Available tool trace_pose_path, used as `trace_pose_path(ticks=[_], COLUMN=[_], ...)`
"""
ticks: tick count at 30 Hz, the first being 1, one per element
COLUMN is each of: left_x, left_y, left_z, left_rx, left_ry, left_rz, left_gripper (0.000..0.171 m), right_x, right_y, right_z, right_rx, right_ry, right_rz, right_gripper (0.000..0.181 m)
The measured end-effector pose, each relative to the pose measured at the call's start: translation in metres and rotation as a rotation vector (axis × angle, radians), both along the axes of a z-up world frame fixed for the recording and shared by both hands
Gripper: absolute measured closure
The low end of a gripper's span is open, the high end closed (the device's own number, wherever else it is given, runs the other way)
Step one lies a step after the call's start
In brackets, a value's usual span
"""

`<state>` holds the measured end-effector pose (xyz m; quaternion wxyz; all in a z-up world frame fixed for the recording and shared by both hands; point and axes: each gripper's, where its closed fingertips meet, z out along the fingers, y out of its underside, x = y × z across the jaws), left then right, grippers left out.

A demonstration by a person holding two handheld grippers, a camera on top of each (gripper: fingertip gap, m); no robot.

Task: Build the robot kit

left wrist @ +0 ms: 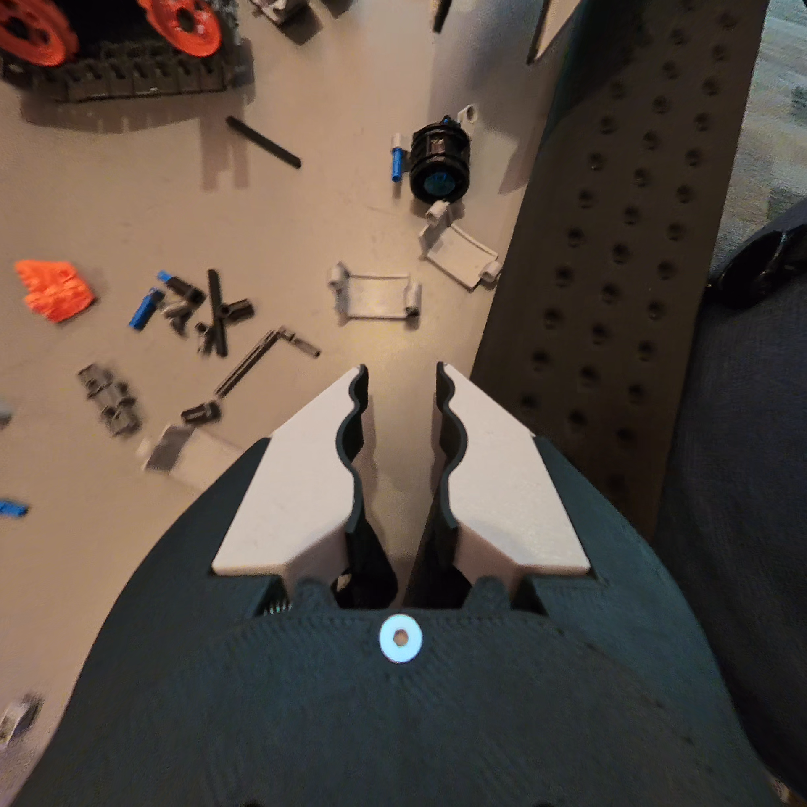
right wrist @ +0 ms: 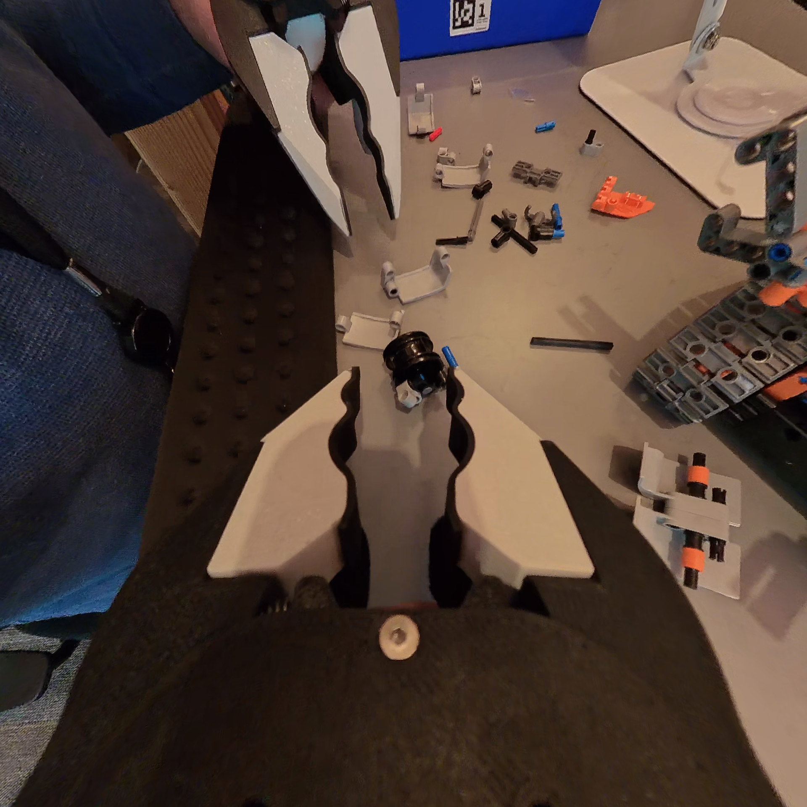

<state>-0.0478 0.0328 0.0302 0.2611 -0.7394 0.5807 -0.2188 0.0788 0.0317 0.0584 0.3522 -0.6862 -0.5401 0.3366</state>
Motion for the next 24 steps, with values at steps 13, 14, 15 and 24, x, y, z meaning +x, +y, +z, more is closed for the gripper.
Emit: trace_pose_path(ticks=[13, 14, 15, 24], left_x=[-0.166, -0.175, -0.175, -0.096], left_y=[0.113, 0.118, 0.121, 0.162], left_z=[0.021, 0.019, 0.02, 0.024], left_rx=[0.217, 0.229, 0.248, 0.141], left_ry=[0.302, 0.395, 0.457, 0.309], left_rz=[0.682, 0.665, 0.596, 0.334], left_gripper=[0.151, 0.152, 0.152, 0.14], right_x=[-0.048, -0.051, -0.052, -0.048], right_y=[0.003, 0.003, 0.003, 0.001], right_z=[0.03, 0.031, 0.032, 0.036], right_rx=[0.083, 0.086, 0.09, 0.107], right_ry=[0.046, 0.054, 0.062, 0.125], right_rz=[0.061, 0.065, 0.068, 0.075], right_gripper=[0.145, 0.145, 0.145, 0.145])
